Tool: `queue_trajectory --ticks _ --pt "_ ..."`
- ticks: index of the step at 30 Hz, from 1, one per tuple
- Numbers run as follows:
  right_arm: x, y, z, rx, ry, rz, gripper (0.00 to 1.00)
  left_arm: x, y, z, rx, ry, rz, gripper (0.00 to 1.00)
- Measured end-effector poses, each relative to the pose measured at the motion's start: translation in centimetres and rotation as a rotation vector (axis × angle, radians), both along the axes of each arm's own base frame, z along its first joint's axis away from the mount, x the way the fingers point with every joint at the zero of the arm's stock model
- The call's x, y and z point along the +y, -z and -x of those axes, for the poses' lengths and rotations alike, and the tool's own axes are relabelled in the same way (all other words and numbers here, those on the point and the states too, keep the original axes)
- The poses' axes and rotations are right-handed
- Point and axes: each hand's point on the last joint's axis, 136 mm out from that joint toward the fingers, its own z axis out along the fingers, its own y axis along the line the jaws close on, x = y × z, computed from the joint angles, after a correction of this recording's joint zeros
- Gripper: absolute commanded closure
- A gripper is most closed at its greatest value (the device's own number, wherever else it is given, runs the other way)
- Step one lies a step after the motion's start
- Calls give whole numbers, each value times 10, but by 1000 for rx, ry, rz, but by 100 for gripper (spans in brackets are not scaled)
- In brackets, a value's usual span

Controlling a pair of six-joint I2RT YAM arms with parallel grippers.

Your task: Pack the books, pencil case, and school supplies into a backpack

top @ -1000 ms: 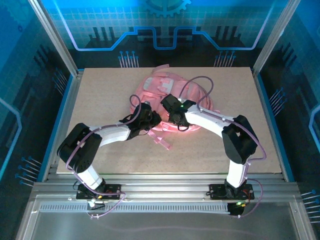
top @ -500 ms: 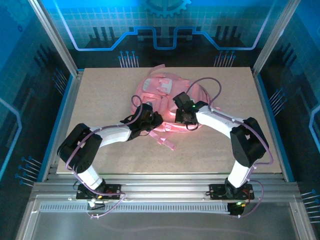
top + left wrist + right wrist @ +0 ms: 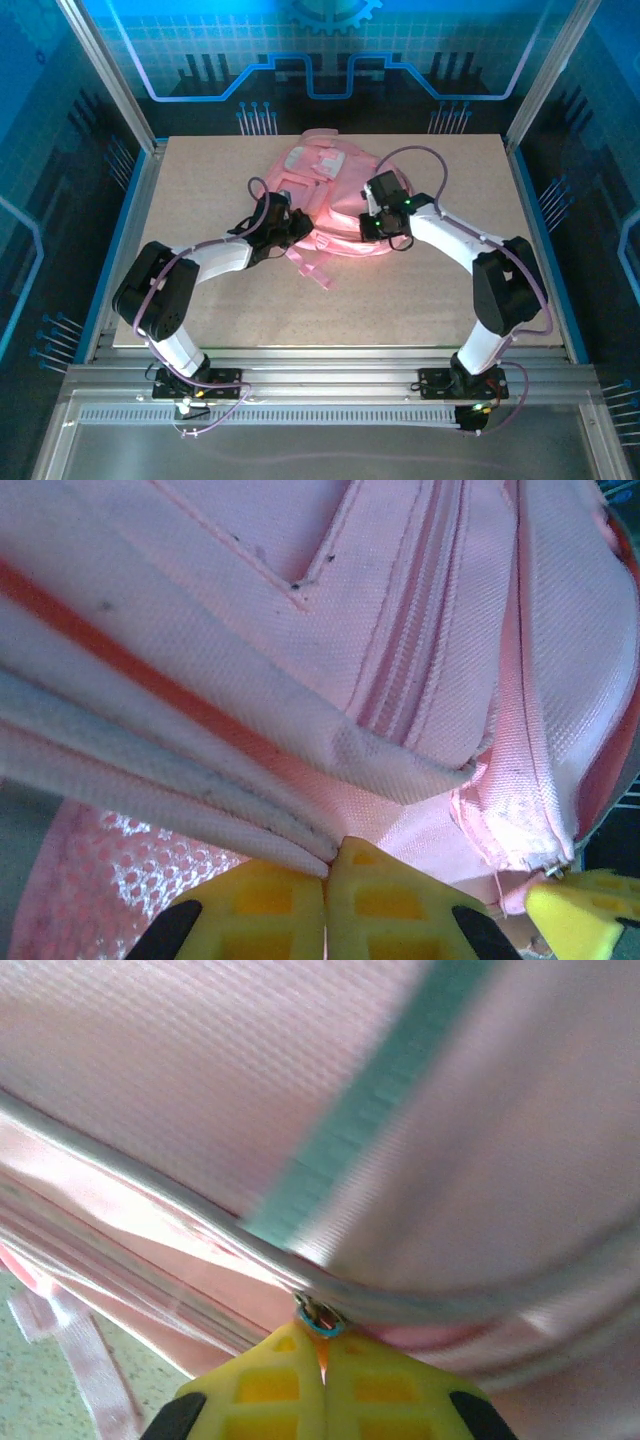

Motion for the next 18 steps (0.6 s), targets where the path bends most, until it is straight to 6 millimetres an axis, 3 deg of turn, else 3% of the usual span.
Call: queue_trajectory --ticks 6,10,13,15,18 --pt "-35 1 -7 14 43 37 100 27 -1 -16 -4 -37 -67 88" --pt "-34 -6 -12 9 35 26 98 40 -2 -24 5 -47 -110 72" --pt "-24 -15 -15 -7 10 -2 73 43 -5 -27 2 -46 -120 51" --pt "-16 -17 -13 -9 -6 -21 59 43 -6 -25 9 -42 -118 44" --pt "-1 -20 -6 -6 -34 -47 51 42 -13 -19 20 -35 -108 37"
